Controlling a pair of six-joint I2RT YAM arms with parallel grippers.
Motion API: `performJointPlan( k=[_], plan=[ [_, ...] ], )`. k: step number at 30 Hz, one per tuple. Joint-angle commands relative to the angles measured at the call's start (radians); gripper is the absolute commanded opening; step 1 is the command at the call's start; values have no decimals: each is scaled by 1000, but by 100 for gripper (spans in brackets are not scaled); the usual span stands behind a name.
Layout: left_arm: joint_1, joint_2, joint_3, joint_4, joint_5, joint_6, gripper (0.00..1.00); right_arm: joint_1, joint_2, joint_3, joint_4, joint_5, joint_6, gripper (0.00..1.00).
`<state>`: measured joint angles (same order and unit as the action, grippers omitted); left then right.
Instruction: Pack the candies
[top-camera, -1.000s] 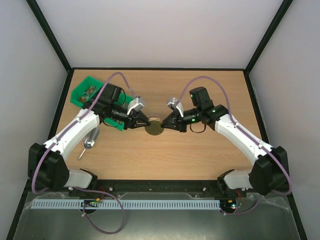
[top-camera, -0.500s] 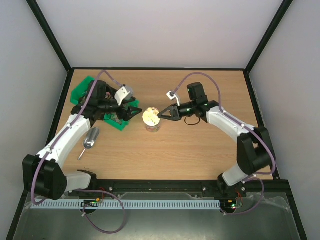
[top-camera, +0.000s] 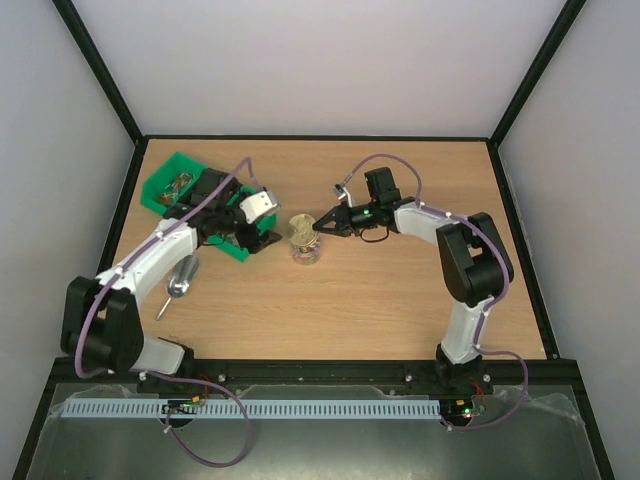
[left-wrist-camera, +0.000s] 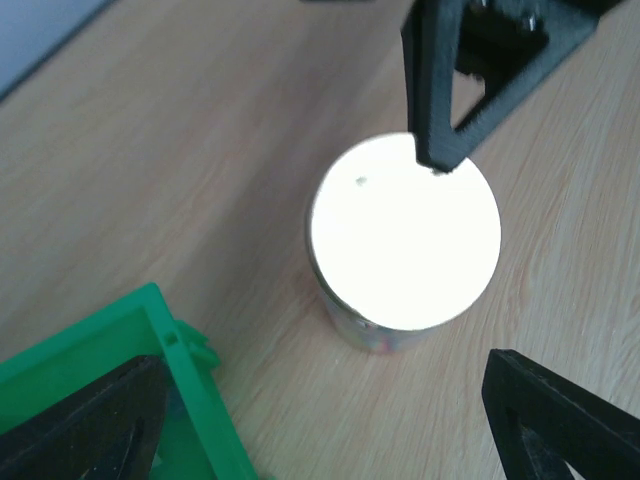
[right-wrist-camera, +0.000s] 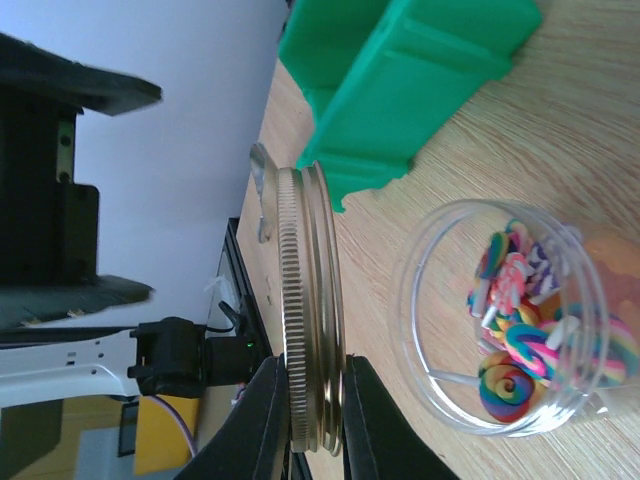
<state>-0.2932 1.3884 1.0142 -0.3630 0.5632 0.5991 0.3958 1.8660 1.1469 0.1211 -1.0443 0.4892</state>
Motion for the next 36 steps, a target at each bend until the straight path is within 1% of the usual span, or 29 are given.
performJointPlan(
  k=[1,6,10,14,20,27,30,33,36],
  plan=[
    [-41,60,13,-71,-76,144,92,-2,57,50,1,-47,61,1],
    [-73,107,2,-38,-108,161,92,-2,105,68,23,-61,95,1],
    [-107,149,-7,-20,-140,194,91,-6,125,67,14,-77,96,1],
    [-119,193,-7,19,-157,189,89,-13,131,66,-6,-85,84,1],
    [-148,247,0,40,-178,221,85,-25,139,66,-20,-89,84,2],
    [-176,296,16,99,-219,188,77,-31,138,60,-45,-92,72,2],
    [-176,305,19,106,-219,187,76,-30,137,54,-43,-94,76,2],
    [-175,310,17,116,-214,186,76,-30,133,35,2,-104,116,2],
    [-176,306,7,138,-211,173,78,-30,132,26,6,-101,125,2]
  ],
)
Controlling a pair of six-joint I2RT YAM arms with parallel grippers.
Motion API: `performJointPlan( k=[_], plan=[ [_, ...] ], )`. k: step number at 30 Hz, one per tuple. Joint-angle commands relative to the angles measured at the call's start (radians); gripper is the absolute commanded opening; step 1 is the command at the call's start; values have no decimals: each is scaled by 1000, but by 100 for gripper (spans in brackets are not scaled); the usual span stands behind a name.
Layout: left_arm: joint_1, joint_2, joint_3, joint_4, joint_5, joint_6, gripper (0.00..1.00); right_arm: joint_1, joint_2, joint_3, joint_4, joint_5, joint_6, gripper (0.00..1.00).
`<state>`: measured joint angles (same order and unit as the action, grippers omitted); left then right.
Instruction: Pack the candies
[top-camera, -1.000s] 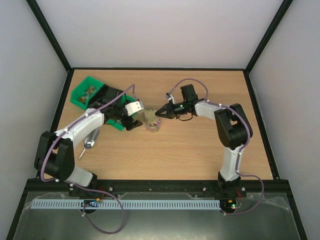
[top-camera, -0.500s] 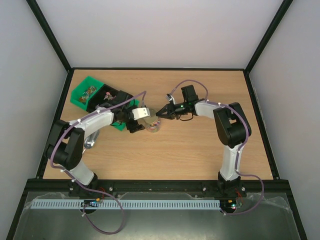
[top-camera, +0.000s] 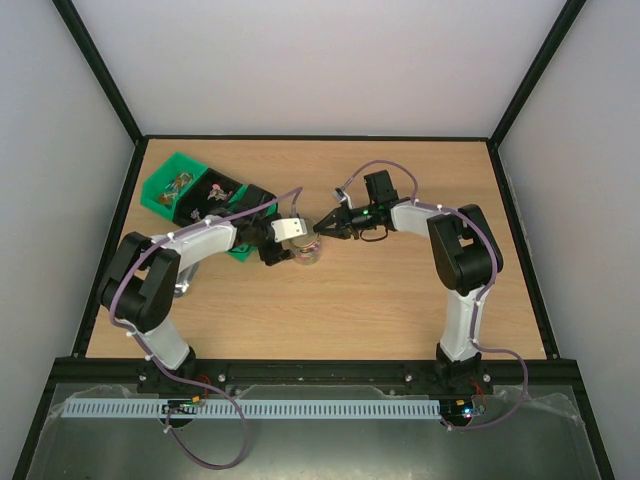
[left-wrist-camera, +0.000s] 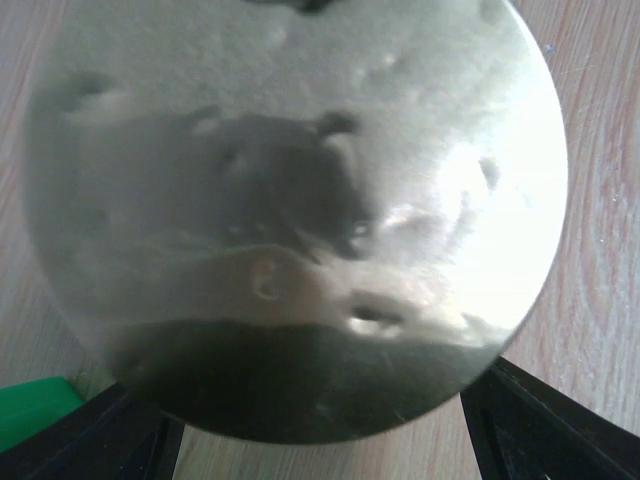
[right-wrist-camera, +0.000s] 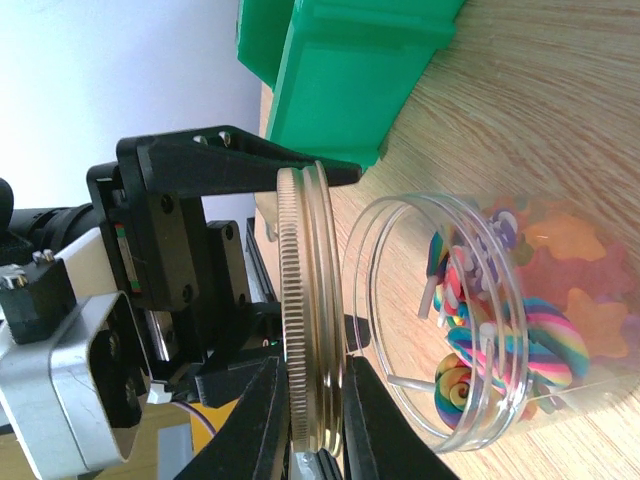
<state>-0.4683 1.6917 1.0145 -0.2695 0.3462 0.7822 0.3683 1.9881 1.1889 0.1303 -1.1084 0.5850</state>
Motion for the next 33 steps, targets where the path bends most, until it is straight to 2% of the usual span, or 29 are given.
performJointPlan(
  k=[1,8,15,20,27,33],
  plan=[
    [-1,-1,0,57,7,-14,79,-2,11,-17,-3,-36,32,2],
    [3,-18,-50,133,40,-21,79,-2,35,-11,-15,-38,32,4],
    [3,-12,-53,139,66,-18,75,-2,38,-5,-54,-1,12,10],
    [3,-12,-53,132,78,-15,69,-11,35,26,-103,13,-19,20],
    [3,-8,-48,124,91,-11,65,-46,22,65,-213,34,-108,49],
    [3,-7,-49,111,90,0,65,-59,5,105,-341,75,-216,53]
  ],
)
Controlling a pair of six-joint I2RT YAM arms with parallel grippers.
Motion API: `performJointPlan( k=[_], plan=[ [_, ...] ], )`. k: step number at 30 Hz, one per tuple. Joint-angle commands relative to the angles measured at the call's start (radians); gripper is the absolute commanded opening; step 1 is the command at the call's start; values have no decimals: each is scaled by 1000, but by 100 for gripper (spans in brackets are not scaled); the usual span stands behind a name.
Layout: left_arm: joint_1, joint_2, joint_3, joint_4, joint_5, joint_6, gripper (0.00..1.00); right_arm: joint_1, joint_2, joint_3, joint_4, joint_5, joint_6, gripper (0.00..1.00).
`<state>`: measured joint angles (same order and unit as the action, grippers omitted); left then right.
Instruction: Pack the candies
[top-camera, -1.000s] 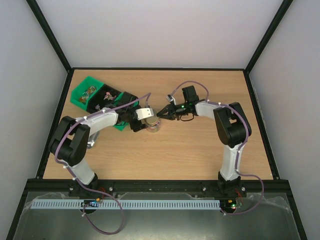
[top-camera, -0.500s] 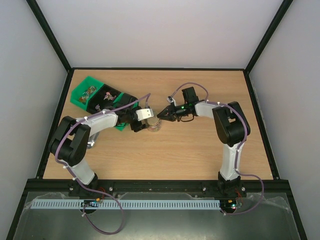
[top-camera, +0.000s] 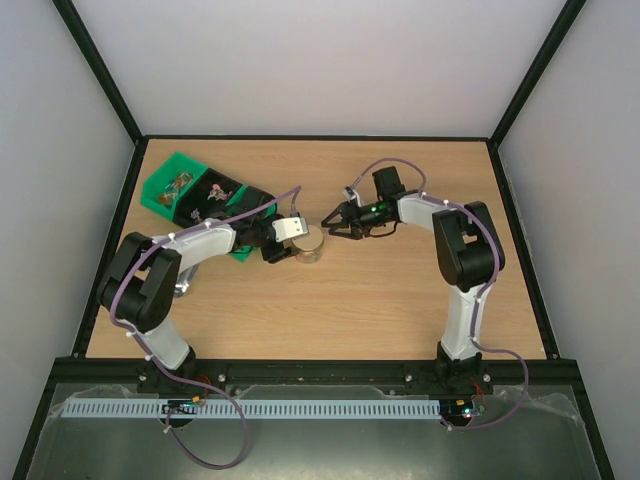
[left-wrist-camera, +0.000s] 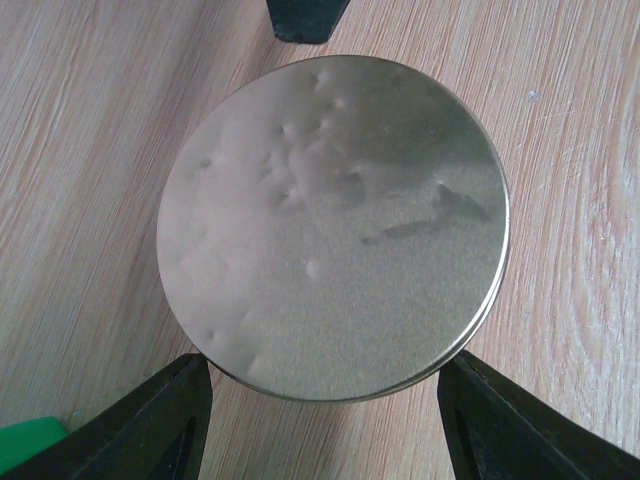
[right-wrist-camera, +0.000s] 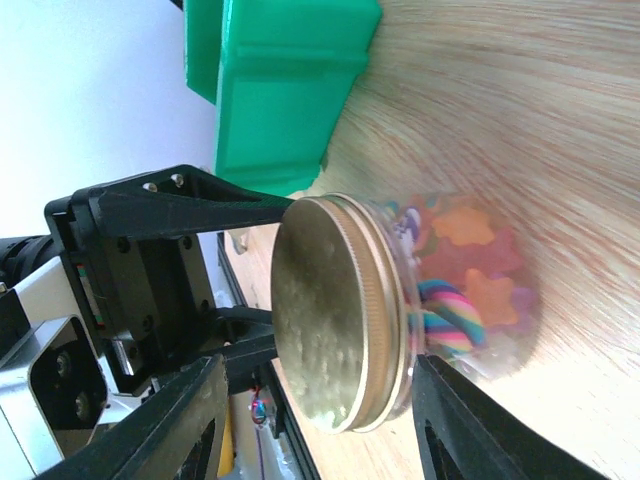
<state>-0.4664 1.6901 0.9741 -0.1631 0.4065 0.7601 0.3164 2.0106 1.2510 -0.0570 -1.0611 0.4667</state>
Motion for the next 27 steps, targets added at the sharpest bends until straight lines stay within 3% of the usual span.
performJointPlan(
  k=[1,7,12,17,27],
  plan=[
    [2,-6,-8,4,32,23,65,-8,-19,48,-170,37,-112,53],
    [10,-26,-3,-29,33,13,67,-9,-29,56,-211,104,-167,51],
    [74,-104,-1,-151,139,48,69,-8,-68,30,-197,108,-206,51],
    [83,-136,39,-181,192,-11,62,-7,-50,30,-188,108,-224,49],
    [-25,-7,118,-24,127,-163,48,29,-4,56,-131,104,-176,41]
  ],
)
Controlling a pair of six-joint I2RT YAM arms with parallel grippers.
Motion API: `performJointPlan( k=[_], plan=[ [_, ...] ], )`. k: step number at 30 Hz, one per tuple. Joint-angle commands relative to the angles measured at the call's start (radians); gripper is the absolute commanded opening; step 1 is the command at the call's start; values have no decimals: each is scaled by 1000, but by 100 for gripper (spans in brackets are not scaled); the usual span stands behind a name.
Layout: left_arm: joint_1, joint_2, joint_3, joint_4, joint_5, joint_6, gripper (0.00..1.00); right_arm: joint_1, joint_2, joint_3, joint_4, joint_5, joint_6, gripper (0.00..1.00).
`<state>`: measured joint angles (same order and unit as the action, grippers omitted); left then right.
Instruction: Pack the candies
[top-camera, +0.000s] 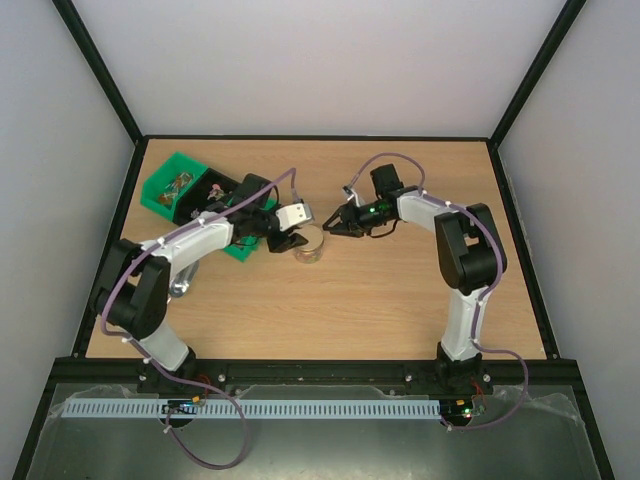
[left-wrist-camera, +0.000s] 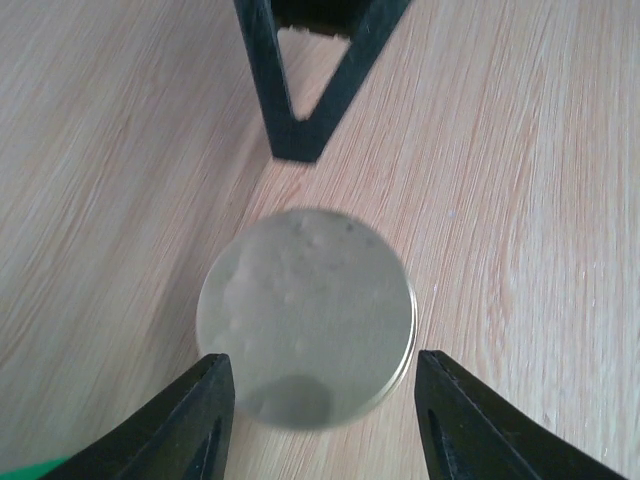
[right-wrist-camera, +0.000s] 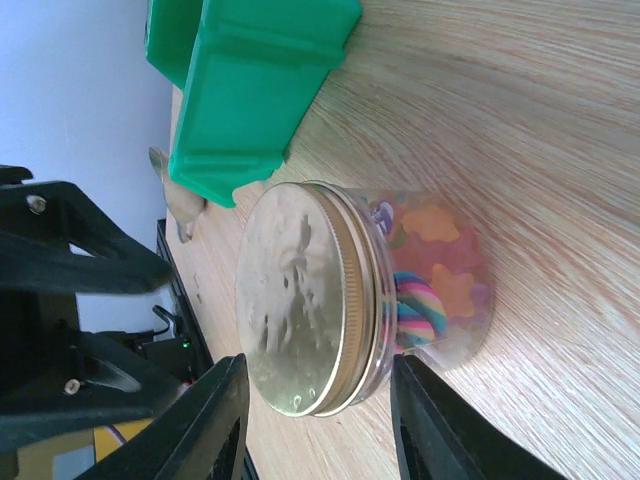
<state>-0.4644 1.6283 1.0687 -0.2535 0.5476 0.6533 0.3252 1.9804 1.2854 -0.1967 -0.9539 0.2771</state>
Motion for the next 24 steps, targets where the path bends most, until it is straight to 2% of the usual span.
performJointPlan(
  k=[1,12,21,24],
  plan=[
    [-31,65,21,71,-22,-55,47,25,32,22,8,-1,10,40],
    [-39,138,-46,-6,-104,61,41,46,102,-34,19,41,-37,26],
    [9,157,52,-87,-8,28,42,30,94,-3,-40,34,-81,25],
    [13,134,65,-88,-4,53,46,22,87,4,-61,11,-113,33]
  ],
)
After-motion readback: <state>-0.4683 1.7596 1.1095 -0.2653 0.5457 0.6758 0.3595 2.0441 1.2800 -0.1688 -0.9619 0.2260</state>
